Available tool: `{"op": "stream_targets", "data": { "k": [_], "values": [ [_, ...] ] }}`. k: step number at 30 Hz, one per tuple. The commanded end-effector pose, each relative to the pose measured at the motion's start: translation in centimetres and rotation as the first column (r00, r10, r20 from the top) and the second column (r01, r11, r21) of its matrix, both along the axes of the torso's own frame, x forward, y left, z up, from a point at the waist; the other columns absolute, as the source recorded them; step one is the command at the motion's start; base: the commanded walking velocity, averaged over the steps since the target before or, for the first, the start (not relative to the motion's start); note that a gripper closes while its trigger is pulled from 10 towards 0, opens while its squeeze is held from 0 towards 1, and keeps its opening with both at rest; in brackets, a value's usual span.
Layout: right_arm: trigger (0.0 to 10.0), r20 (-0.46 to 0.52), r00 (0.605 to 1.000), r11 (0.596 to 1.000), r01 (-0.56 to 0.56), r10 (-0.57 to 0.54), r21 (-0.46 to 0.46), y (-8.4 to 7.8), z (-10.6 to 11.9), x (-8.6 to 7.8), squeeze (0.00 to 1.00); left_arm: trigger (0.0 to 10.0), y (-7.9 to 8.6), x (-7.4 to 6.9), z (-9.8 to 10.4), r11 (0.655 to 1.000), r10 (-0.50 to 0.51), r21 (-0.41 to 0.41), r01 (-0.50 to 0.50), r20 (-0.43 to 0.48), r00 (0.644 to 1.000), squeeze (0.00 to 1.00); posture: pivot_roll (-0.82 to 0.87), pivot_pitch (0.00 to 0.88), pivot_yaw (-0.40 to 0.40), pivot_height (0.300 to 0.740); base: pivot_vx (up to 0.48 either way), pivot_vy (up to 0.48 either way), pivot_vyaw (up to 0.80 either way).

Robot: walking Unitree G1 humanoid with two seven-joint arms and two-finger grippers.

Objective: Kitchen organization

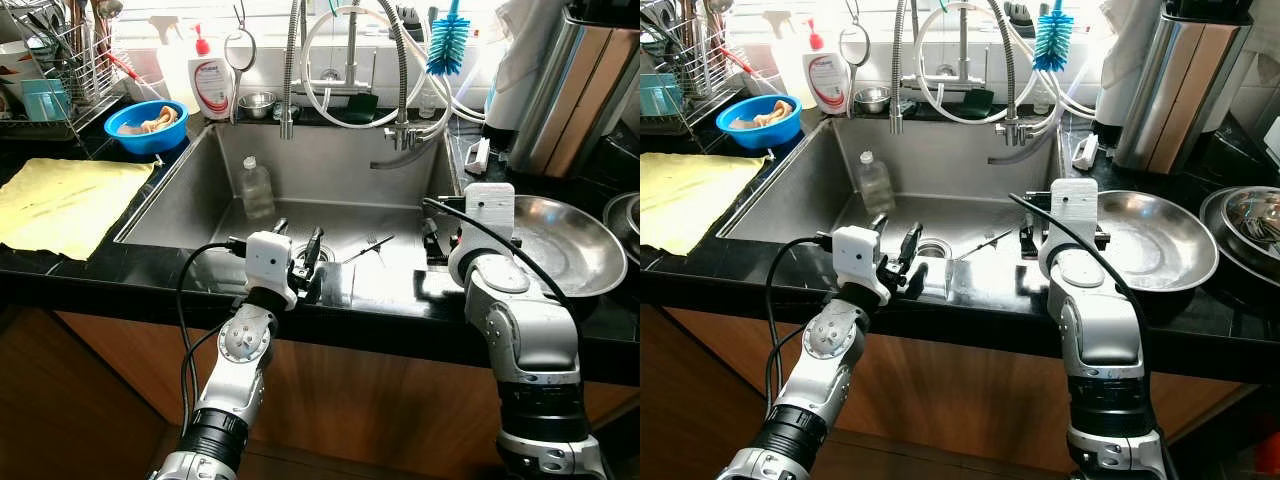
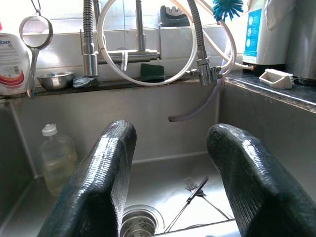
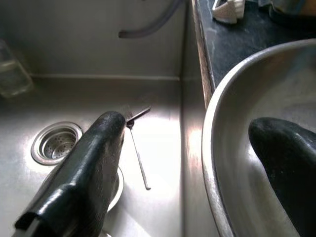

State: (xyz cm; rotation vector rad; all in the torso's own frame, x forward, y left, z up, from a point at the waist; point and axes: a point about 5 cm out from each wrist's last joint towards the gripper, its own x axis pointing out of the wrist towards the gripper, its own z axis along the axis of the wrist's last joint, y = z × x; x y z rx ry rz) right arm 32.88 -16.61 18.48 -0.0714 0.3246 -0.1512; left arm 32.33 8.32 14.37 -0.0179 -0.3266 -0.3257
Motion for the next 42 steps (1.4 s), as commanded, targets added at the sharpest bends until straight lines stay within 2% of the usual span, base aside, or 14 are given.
{"op": "stream_targets", "data": {
  "k": [1, 37, 42],
  "values": [
    [0.0, -0.018, 1.000, 1.000, 0.005, -0.004, 0.016, 0.0, -0.4, 0.0, 0.00, 10.0, -0.1, 0.2, 0.0, 1.000, -0.007, -0.011, 0.007, -0.011, 1.000, 0.00, -0.18, 0.000, 0.041, 0.740, 0.000, 0.000, 0.00],
    [0.0, 0.021, 0.999, 0.997, -0.030, 0.029, 0.070, 1.2, -0.2, 0.9, 0.00, 10.0, -0.7, 0.4, -0.2, 0.993, -0.113, 0.025, 0.114, -0.035, 0.993, 0.00, -0.18, 0.000, 0.057, 0.740, 0.000, 0.000, 0.00],
    [0.0, 0.047, 0.997, 0.996, -0.056, 0.053, 0.070, 1.6, 0.5, 1.4, 0.00, 10.0, -1.0, 0.6, 0.0, 0.990, -0.134, 0.030, 0.135, -0.033, 0.990, 0.00, -0.18, 0.000, 0.063, 0.740, 0.000, 0.000, 0.00]
  ]
}}
